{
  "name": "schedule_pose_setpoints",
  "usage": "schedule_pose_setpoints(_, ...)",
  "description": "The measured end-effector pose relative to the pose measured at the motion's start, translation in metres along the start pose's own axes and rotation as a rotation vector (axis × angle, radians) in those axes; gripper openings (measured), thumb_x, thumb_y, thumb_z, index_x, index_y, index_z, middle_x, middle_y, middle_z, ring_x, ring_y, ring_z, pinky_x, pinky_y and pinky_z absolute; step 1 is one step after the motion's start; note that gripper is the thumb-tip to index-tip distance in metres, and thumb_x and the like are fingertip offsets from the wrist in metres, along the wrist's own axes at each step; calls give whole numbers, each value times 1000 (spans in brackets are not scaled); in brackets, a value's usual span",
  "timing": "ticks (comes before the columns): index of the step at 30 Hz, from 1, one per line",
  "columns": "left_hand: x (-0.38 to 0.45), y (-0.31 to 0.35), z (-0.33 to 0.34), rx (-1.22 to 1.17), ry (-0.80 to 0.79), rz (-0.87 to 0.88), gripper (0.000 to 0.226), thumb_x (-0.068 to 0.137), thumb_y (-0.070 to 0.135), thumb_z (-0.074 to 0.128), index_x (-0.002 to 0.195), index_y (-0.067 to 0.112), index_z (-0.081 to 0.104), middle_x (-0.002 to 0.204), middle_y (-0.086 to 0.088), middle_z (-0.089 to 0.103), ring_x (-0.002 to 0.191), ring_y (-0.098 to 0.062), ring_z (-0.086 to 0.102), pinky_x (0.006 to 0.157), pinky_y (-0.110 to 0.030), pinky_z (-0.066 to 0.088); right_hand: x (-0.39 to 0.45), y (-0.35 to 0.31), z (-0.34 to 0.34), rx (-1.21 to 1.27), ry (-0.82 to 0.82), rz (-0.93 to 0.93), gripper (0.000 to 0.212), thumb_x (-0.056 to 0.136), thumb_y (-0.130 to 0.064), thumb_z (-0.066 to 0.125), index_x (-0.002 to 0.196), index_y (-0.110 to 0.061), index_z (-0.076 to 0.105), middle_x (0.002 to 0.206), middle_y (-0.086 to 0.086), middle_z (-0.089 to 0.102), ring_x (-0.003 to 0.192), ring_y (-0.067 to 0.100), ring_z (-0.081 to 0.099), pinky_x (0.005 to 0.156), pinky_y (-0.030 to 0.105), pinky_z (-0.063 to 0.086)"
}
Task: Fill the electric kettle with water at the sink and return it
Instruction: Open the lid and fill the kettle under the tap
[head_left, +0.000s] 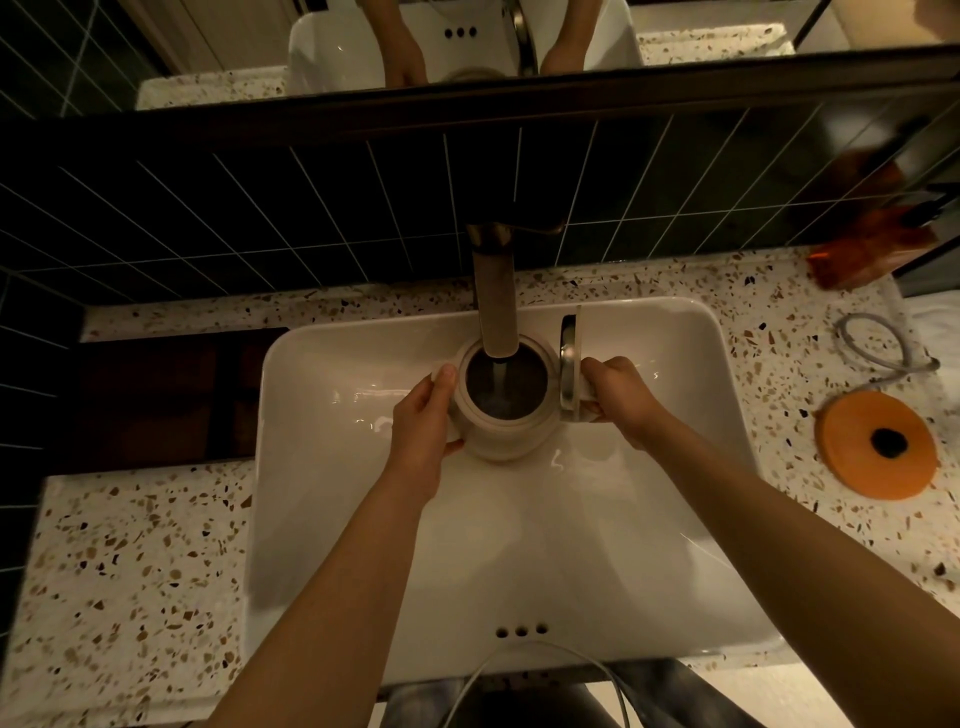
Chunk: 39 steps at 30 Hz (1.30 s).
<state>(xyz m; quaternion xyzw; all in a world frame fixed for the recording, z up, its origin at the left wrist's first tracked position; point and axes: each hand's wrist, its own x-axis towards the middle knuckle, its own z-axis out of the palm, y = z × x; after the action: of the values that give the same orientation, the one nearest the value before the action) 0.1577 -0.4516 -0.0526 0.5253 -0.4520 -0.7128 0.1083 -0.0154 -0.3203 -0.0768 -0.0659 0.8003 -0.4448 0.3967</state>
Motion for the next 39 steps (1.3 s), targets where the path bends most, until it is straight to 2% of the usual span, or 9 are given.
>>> schedule_pose_setpoints(6,0,1,-1,14,-18,-1,13,94,42,56,98,36,67,117,8,65,112,-10,53,95,-58,48,1,1,1,-2,-6,8,27,85,-20,45,63,-5,50,69,18,47,71,31,51,72,43,48)
schedule_pose_setpoints(10,2,3,-3,43,-34,-5,14,95,41,55,99,34,67,117,6,66,114,-13,54,98,-58,46,1,2,1,-1,-13,7,26,86,-20,45,66,-4,51,73,21,49,73,32,52,73,43,48)
schedule_pose_setpoints(15,8,-1,-1,129,-36,72,14,97,40,50,95,35,63,104,11,67,104,-7,57,107,-43,41,0,4,0,3,-17,6,28,84,-22,45,66,-2,54,72,22,51,72,33,53,73,44,48)
schedule_pose_setpoints(17,9,-4,1,132,-31,84,15,98,42,47,102,35,60,107,10,64,108,-9,56,106,-38,40,-1,3,0,8,-16,7,27,79,-26,46,69,-2,54,72,22,49,71,32,52,72,43,48)
schedule_pose_setpoints(21,3,-5,10,127,-6,92,40,102,42,38,138,25,43,113,13,50,113,-9,43,93,-27,30,-1,3,1,17,-18,4,24,74,-27,45,65,-5,50,68,18,42,70,31,44,70,42,43)
schedule_pose_setpoints(26,4,-6,11,138,-6,105,30,102,44,37,127,31,47,118,10,55,114,-9,46,91,-25,31,-1,2,1,-5,-23,-4,28,70,-33,45,71,-6,53,72,18,44,70,30,44,70,41,41)
schedule_pose_setpoints(32,3,-7,9,174,-24,124,44,101,47,35,138,25,46,128,4,54,117,-11,47,92,-26,32,-2,1,1,8,-8,-11,25,74,-26,45,53,-13,41,61,11,37,67,29,40,68,41,40)
schedule_pose_setpoints(36,3,-3,9,194,25,136,43,101,44,39,135,22,51,129,-1,58,121,-18,51,90,-27,35,1,2,1,0,2,-7,26,71,-31,45,66,-6,51,69,17,42,69,30,44,68,41,41)
schedule_pose_setpoints(39,-1,7,11,193,67,193,41,101,36,44,139,24,48,136,2,52,120,-10,46,88,-19,36,3,4,2,0,21,0,30,67,-35,46,69,-6,53,70,18,45,68,30,46,68,42,41)
